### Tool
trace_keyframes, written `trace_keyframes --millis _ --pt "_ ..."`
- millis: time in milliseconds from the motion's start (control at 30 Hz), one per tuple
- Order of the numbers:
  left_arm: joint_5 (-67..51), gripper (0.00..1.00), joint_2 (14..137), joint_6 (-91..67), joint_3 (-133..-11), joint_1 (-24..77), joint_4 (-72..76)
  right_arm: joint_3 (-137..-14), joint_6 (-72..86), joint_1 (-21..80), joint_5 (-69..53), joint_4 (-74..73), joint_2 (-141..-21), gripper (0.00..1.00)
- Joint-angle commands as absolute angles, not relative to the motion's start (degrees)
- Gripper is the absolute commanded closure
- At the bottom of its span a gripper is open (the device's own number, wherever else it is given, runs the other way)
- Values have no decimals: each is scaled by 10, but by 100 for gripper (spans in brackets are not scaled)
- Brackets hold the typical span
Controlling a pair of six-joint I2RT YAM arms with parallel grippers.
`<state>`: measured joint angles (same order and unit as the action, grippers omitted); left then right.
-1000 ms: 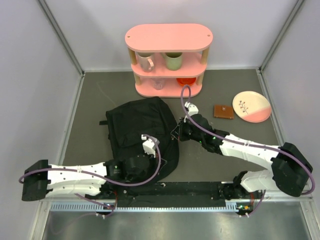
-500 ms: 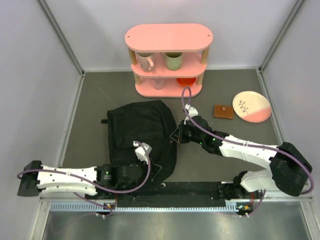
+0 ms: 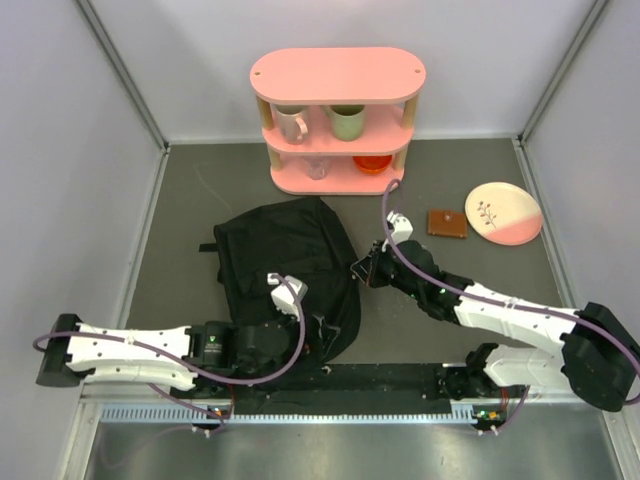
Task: Pack the student bag
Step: Zip the student bag at the center of the board.
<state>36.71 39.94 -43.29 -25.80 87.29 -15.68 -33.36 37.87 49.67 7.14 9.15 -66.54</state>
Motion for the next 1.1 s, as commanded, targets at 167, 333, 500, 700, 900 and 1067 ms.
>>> trace_keyframes --millis 167,333,500,700,900,1067 --pt "346 1 569 -362 -350 797 -17 -330 358 503 100 111 -625 100" --pt "306 2 649 -366 -358 764 47 -338 353 503 102 103 -622 100" --pt "290 29 678 -375 -338 739 90 -342 346 503 100 100 -621 100" --pt "251 100 690 -392 -311 722 112 -345 349 502 98 112 -640 100" --pt "173 100 668 -415 -263 728 113 -369 363 496 84 148 -695 100" --pt "137 100 647 -411 -216 752 127 -389 374 480 72 168 -752 100"
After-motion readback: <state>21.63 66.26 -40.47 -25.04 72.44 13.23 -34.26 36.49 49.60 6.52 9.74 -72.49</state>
